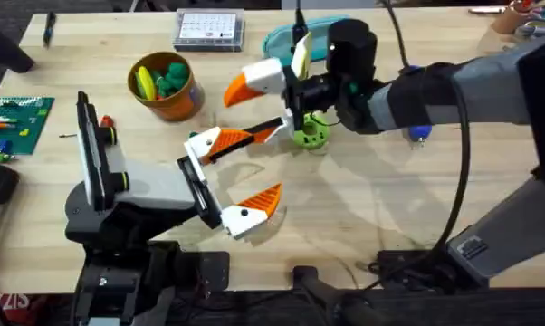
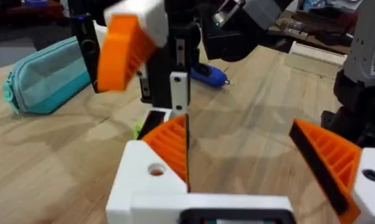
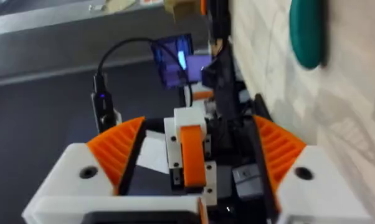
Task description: Pick up the gripper from the table and insert it into the empty holder that is missing its gripper. Then pick up a screw, insert it into the mounting hole, and use the screwdriver to tighten it. Finally, clean up the table by picking up the vegetable and placing it into the bucket.
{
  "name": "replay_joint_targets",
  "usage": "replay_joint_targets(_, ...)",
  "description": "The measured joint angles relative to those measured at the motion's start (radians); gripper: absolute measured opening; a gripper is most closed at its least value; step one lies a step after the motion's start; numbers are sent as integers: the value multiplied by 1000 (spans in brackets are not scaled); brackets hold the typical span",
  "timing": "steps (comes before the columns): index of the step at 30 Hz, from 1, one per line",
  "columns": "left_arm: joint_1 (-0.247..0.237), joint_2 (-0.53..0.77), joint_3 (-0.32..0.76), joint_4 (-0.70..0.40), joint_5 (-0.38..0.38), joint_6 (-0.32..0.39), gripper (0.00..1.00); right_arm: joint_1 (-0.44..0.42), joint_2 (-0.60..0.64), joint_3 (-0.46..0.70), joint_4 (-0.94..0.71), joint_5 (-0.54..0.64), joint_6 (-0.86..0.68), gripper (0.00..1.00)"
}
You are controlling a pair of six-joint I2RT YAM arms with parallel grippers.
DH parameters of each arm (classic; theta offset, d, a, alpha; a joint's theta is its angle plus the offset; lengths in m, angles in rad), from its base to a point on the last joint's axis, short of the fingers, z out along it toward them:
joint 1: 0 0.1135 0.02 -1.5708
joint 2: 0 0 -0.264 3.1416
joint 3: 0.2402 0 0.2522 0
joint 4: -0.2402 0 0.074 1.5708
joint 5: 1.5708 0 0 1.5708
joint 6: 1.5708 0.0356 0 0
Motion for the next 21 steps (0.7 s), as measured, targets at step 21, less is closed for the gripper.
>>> replay_joint_targets(21, 0, 0, 0, 0, 3, 0, 988, -171, 0, 0, 1, 42, -16, 993)
